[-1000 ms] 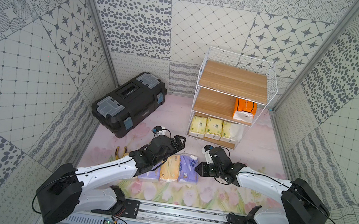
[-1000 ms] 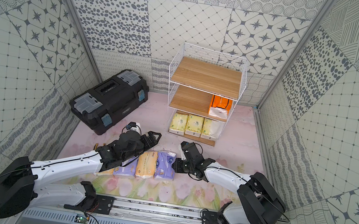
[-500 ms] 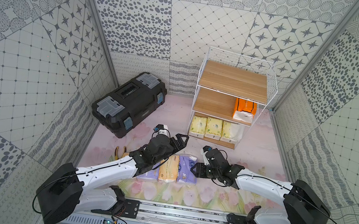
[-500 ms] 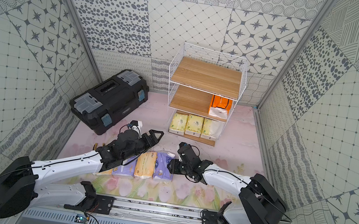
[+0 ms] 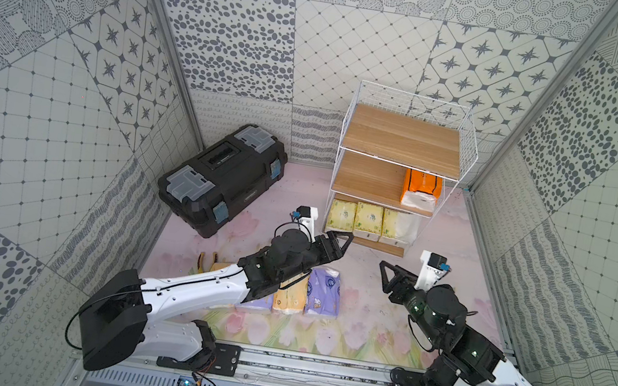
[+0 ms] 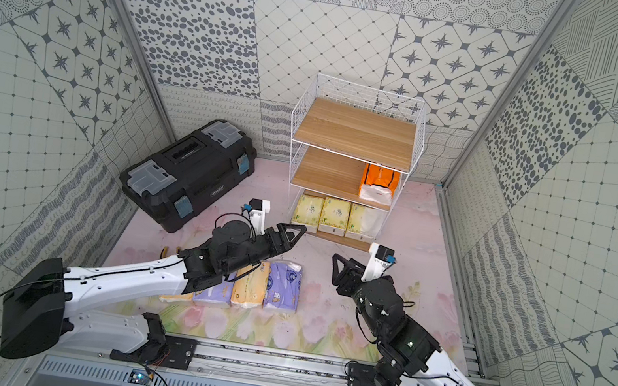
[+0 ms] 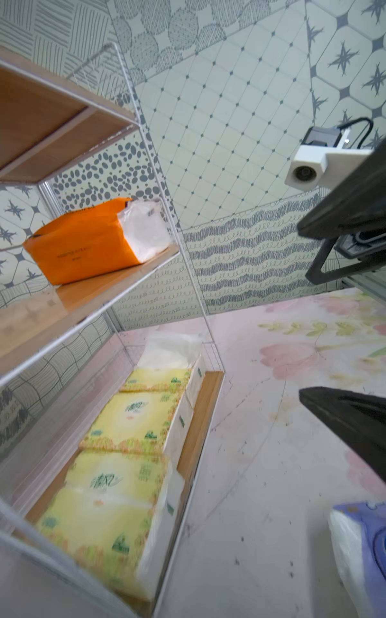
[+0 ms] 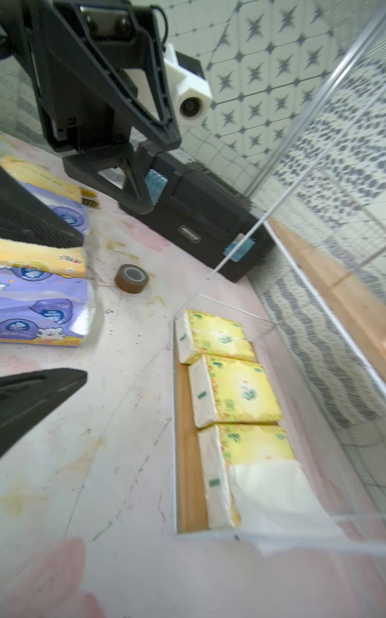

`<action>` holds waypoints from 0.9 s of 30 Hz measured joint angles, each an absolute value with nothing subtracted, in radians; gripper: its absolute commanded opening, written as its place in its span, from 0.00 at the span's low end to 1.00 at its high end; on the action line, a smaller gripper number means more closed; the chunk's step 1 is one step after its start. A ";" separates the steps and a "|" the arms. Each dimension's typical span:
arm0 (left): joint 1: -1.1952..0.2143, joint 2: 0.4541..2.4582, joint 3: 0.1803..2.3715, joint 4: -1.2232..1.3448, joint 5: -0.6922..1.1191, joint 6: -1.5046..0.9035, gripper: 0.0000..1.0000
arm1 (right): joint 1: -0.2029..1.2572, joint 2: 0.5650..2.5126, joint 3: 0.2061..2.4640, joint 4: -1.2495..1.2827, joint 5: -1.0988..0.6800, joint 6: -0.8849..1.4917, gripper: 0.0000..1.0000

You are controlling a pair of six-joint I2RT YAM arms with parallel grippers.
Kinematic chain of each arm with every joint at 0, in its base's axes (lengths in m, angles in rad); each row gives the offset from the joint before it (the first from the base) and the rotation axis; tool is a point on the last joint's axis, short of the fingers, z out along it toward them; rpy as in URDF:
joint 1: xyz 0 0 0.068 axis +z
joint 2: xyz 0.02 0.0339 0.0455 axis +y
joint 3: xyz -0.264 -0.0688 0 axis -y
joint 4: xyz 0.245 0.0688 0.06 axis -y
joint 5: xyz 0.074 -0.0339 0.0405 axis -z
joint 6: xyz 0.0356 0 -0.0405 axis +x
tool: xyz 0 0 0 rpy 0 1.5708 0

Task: Remove the tissue boxes from the shelf
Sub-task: Move the box of tissues to the center of the board, then pick up a box of tissues from the shelf.

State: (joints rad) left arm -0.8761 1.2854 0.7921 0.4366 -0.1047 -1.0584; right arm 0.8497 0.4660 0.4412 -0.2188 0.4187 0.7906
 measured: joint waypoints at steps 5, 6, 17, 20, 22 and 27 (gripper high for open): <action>-0.895 1.421 0.972 0.467 -0.101 -1.012 0.62 | 0.850 0.344 0.422 -0.222 0.545 0.793 0.59; -0.896 1.454 1.015 0.472 -0.099 -1.002 0.62 | 0.850 0.334 0.424 -0.221 0.562 0.789 0.59; -0.899 1.742 1.395 0.466 -0.130 -0.929 0.60 | 0.850 0.327 0.434 -0.230 0.628 0.752 0.60; -0.891 1.800 1.475 0.447 -0.146 -0.918 0.56 | 0.850 0.326 0.437 -0.235 0.634 0.749 0.60; -0.882 1.839 1.523 0.427 -0.154 -0.915 0.53 | 0.850 0.326 0.440 -0.238 0.637 0.747 0.60; -0.868 1.914 1.606 0.400 -0.153 -0.917 0.48 | 0.850 0.323 0.447 -0.246 0.639 0.744 0.60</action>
State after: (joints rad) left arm -0.8684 1.9144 1.6062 0.4004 -0.1532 -0.9173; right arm 0.8497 0.3229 0.4473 -0.2459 0.6392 0.7437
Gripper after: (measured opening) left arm 0.494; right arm 0.599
